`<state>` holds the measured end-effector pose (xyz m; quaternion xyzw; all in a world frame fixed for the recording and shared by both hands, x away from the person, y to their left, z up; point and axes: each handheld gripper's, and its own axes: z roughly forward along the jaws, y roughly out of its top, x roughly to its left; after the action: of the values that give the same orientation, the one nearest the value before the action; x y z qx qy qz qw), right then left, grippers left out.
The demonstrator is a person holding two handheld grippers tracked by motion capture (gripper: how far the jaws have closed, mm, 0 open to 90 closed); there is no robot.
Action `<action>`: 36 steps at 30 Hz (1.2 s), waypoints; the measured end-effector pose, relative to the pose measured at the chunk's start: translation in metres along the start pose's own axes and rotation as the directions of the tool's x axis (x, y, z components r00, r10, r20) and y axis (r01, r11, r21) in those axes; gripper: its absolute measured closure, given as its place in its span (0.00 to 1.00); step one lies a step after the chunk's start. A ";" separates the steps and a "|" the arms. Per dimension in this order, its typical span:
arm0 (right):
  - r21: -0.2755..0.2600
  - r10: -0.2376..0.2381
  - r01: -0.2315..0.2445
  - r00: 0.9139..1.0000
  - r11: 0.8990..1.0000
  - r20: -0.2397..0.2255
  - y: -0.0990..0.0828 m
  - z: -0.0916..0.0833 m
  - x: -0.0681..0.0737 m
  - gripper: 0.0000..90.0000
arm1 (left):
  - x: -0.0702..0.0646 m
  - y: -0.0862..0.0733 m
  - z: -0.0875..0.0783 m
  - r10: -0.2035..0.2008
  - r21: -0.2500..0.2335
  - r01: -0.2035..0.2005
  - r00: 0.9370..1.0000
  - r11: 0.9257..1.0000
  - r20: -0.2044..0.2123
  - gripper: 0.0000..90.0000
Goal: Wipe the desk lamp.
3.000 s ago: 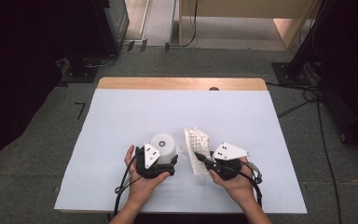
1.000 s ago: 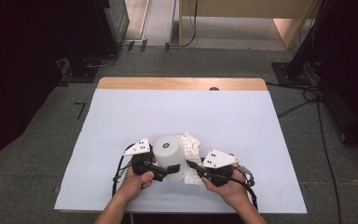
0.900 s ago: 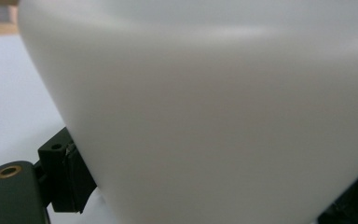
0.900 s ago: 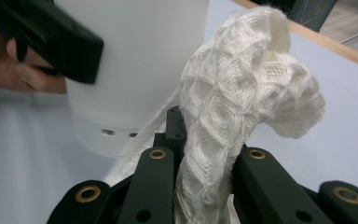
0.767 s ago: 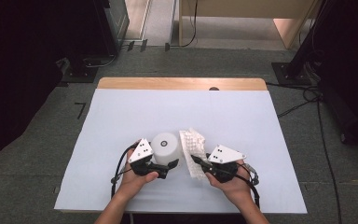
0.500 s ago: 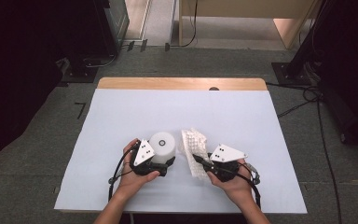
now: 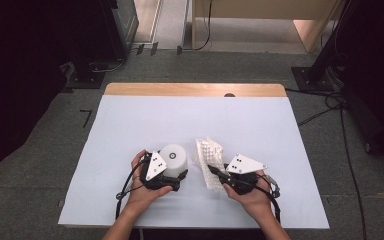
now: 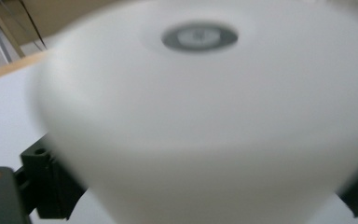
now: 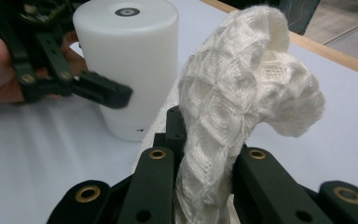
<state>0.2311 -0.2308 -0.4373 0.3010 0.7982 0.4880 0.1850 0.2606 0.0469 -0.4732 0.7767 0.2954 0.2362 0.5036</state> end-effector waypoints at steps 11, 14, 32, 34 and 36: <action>0.000 -0.005 0.005 1.000 1.000 0.004 0.000 0.000 0.000 0.89 | -0.029 -0.001 0.011 -0.121 0.070 0.143 0.960 0.987 -0.253 0.03; -0.009 -0.003 0.003 1.000 1.000 0.010 0.000 -0.001 -0.001 0.89 | -0.026 -0.002 0.009 -0.126 0.061 0.143 0.968 0.988 -0.219 0.09; -0.160 -0.123 0.121 0.992 0.980 -0.006 0.028 -0.023 0.030 0.89 | -0.002 0.019 -0.002 -0.159 -0.002 0.186 0.846 0.983 0.509 0.09; -0.146 -0.136 0.133 0.991 0.980 -0.009 0.027 -0.021 0.033 0.89 | 0.002 0.019 -0.003 -0.183 -0.009 0.219 0.838 0.976 0.514 0.09; -0.117 -0.131 0.128 0.991 0.985 -0.018 0.024 -0.016 0.033 0.89 | 0.008 0.020 -0.007 -0.203 -0.025 0.251 0.832 0.968 0.516 0.09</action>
<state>0.2038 -0.2115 -0.4088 0.2311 0.7888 0.5240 0.2230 0.2663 0.0508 -0.4519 0.7466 0.2308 -0.0254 0.6234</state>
